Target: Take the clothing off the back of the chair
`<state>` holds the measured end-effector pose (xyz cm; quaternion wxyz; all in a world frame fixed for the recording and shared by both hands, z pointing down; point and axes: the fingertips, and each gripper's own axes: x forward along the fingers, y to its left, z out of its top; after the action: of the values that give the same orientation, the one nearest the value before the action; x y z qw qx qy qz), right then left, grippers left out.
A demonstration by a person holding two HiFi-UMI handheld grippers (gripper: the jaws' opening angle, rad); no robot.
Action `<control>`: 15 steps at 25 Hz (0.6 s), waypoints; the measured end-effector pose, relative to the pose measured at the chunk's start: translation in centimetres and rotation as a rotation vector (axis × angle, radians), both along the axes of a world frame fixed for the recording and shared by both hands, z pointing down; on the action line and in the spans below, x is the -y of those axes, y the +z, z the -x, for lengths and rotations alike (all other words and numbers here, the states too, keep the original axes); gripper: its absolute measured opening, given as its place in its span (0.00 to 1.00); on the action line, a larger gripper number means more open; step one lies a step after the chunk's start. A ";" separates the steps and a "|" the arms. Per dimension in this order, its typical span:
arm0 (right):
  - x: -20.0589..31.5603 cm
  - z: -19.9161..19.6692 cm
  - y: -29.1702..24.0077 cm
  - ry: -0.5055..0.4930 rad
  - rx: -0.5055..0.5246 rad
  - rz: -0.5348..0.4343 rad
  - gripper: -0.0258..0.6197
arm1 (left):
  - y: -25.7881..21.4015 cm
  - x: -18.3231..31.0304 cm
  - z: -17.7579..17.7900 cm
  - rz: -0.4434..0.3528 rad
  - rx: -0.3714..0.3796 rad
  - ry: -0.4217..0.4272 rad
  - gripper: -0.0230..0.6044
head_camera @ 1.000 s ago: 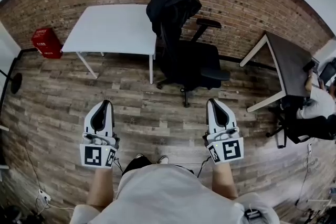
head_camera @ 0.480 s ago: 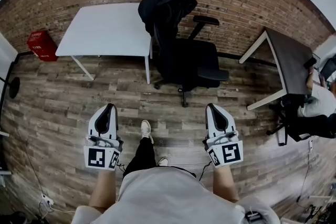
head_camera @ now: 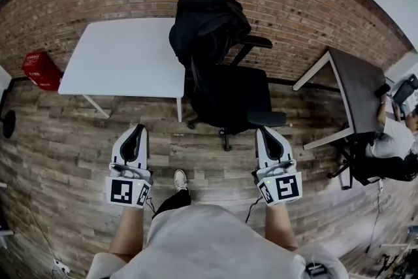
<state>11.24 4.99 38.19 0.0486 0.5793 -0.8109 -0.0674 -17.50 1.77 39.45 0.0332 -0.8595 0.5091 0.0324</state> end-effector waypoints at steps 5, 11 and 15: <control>6.2 2.0 -1.4 0.010 -0.022 -0.002 0.07 | -0.8 5.9 1.0 0.000 -0.020 0.039 0.10; 10.8 4.0 -1.8 0.019 -0.004 0.009 0.07 | 0.8 10.9 1.4 0.056 -0.032 0.094 0.10; 12.4 3.1 -0.8 0.052 0.006 0.039 0.07 | 1.0 13.3 0.4 0.063 -0.033 0.124 0.10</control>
<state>8.13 -7.38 37.42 0.0591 0.5994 -0.7968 -0.0484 -17.87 -11.48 40.45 -0.0045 -0.8894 0.4559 0.0324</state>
